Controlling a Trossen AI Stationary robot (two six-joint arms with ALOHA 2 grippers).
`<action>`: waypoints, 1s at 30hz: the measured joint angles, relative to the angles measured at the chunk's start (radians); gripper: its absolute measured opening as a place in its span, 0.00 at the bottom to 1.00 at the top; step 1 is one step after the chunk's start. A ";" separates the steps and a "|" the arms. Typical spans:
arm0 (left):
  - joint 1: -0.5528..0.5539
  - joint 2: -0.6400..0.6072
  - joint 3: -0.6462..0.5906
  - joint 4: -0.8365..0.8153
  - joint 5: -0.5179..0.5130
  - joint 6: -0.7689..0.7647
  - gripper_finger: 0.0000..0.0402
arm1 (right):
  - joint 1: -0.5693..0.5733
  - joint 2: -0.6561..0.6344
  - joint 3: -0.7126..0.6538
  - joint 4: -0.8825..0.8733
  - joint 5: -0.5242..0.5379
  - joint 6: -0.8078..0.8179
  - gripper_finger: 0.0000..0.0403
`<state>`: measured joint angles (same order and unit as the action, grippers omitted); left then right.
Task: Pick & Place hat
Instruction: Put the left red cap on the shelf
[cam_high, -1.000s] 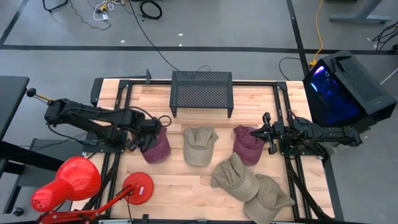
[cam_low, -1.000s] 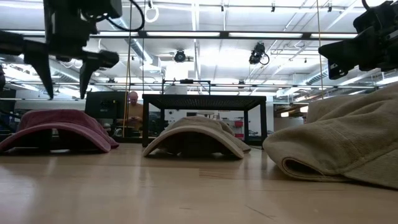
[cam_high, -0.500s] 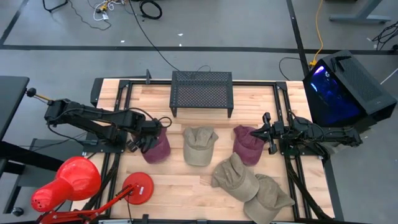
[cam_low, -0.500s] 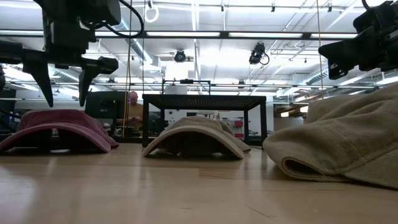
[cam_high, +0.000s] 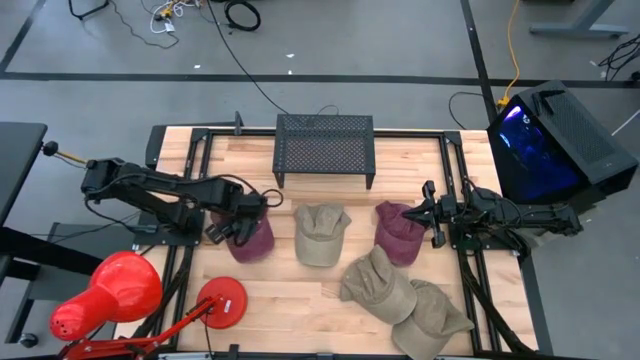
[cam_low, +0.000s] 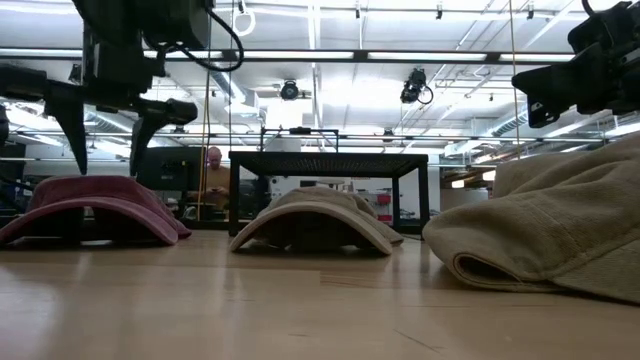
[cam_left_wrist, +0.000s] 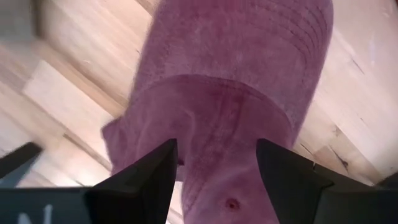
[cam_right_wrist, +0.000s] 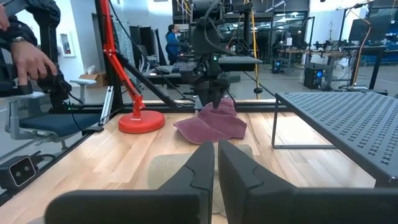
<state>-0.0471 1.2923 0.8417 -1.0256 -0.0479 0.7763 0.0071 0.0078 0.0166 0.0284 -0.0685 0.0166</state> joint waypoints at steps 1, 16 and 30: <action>0.000 0.013 0.000 0.003 0.000 0.003 0.56 | 0.000 0.000 0.000 0.000 0.000 0.000 0.07; 0.000 0.085 -0.001 0.011 0.002 0.005 0.44 | 0.000 0.000 0.000 0.000 0.000 0.000 0.07; 0.000 0.096 -0.001 0.026 0.004 0.005 0.24 | 0.000 0.000 0.000 0.000 0.000 0.000 0.07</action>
<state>-0.0467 1.3888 0.8406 -0.9997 -0.0441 0.7815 0.0074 0.0082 0.0166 0.0288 -0.0685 0.0166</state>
